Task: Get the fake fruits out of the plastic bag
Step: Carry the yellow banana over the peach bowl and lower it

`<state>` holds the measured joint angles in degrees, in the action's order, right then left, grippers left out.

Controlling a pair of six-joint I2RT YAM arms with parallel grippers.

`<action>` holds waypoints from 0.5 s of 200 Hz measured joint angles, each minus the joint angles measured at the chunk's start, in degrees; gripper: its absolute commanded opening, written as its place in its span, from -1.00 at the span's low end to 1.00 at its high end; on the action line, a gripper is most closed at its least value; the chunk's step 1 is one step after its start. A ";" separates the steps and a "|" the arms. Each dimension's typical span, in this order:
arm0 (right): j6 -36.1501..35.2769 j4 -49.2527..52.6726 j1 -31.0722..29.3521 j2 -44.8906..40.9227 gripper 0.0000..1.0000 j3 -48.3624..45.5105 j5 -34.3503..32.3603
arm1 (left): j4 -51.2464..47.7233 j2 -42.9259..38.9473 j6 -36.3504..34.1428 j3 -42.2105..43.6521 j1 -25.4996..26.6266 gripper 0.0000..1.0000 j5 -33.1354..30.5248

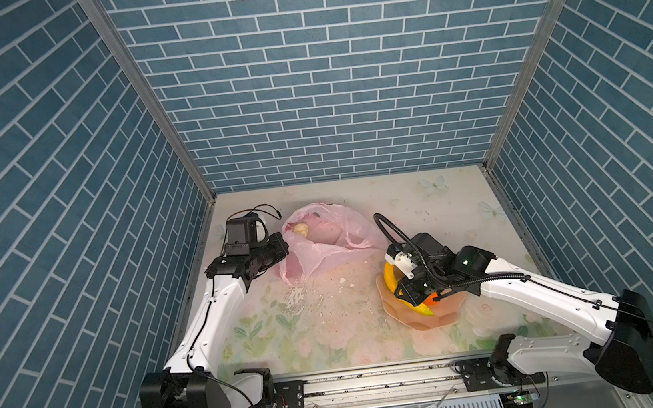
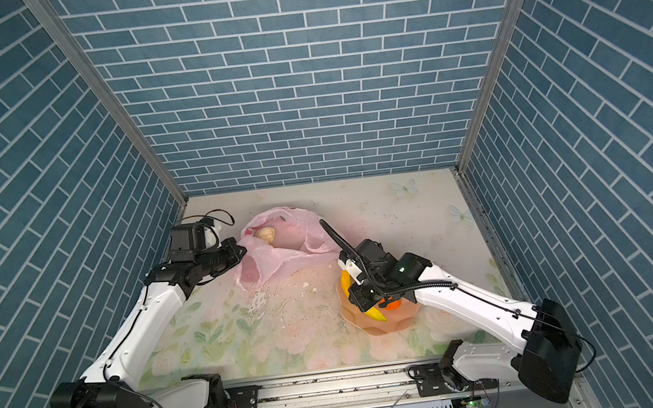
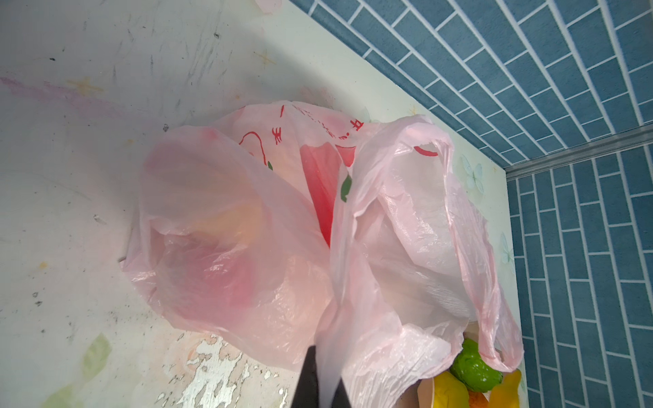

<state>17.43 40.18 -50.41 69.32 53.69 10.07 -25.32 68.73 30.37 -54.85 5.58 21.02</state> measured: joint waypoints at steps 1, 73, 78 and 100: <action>-0.04 -0.04 0.00 0.00 -0.79 -0.11 0.00 | -0.09 -0.07 -0.02 0.00 0.00 -1.00 -0.04; -1.88 -1.09 0.00 -0.33 -0.78 -3.30 -0.15 | -1.01 -1.60 -0.26 0.00 0.00 -1.00 -0.87; -1.88 -1.22 0.00 -0.33 -0.78 -3.30 -0.24 | -1.01 -1.53 -0.28 0.00 0.00 -1.00 -0.87; -1.86 -1.75 0.00 -0.26 -0.77 -3.41 -0.39 | -1.14 -1.07 -0.44 -0.50 0.00 -1.00 -0.85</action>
<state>15.57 38.44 -50.41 69.06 50.28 9.67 -26.46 67.66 29.93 -55.35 5.58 20.16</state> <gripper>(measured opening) 0.261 0.047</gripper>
